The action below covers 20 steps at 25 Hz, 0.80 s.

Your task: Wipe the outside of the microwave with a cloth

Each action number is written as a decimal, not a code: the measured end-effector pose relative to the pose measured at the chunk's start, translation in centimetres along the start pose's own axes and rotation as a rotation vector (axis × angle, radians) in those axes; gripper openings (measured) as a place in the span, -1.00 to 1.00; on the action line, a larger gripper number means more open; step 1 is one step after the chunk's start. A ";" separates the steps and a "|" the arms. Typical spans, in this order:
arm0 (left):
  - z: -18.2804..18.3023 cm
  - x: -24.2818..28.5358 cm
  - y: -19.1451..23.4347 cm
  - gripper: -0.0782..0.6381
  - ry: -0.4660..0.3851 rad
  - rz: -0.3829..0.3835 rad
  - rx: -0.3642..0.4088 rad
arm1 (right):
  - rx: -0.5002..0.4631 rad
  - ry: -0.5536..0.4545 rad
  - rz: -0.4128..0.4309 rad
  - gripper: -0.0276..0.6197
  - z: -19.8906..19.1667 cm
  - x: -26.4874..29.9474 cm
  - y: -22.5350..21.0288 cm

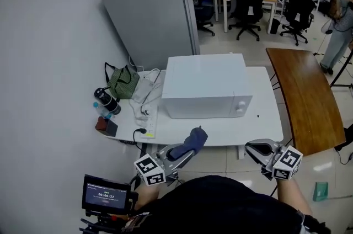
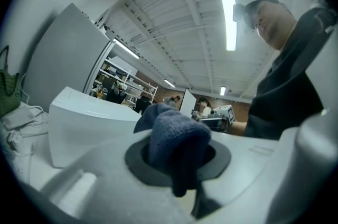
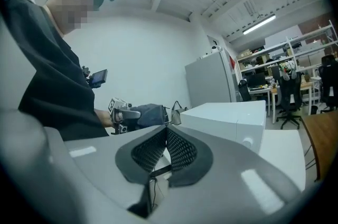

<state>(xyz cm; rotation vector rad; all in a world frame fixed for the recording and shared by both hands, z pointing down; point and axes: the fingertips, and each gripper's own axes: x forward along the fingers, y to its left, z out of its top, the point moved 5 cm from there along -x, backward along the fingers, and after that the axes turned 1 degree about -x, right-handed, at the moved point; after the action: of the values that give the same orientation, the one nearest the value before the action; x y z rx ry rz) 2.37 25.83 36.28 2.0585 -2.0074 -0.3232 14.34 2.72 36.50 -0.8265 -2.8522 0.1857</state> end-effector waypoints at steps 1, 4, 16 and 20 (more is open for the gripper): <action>0.3 0.0 -0.4 -0.62 -0.004 0.003 0.006 | -0.002 -0.002 0.008 -0.90 0.1 0.0 0.1; 1.1 -1.3 -0.9 -0.62 -0.028 0.005 0.014 | -0.018 -0.016 0.024 -0.90 0.8 0.6 1.2; 2.2 -12.0 1.0 -0.63 -0.053 -0.045 -0.007 | -0.041 -0.048 -0.004 -0.90 2.6 7.2 9.2; 2.4 -13.8 1.0 -0.62 -0.050 -0.052 -0.001 | -0.026 -0.053 -0.022 -0.90 3.2 8.0 10.2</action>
<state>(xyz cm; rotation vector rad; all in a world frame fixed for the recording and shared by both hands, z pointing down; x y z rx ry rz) 0.30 39.51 34.11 2.1254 -1.9832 -0.3895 12.29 15.34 32.65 -0.8062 -2.9182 0.1704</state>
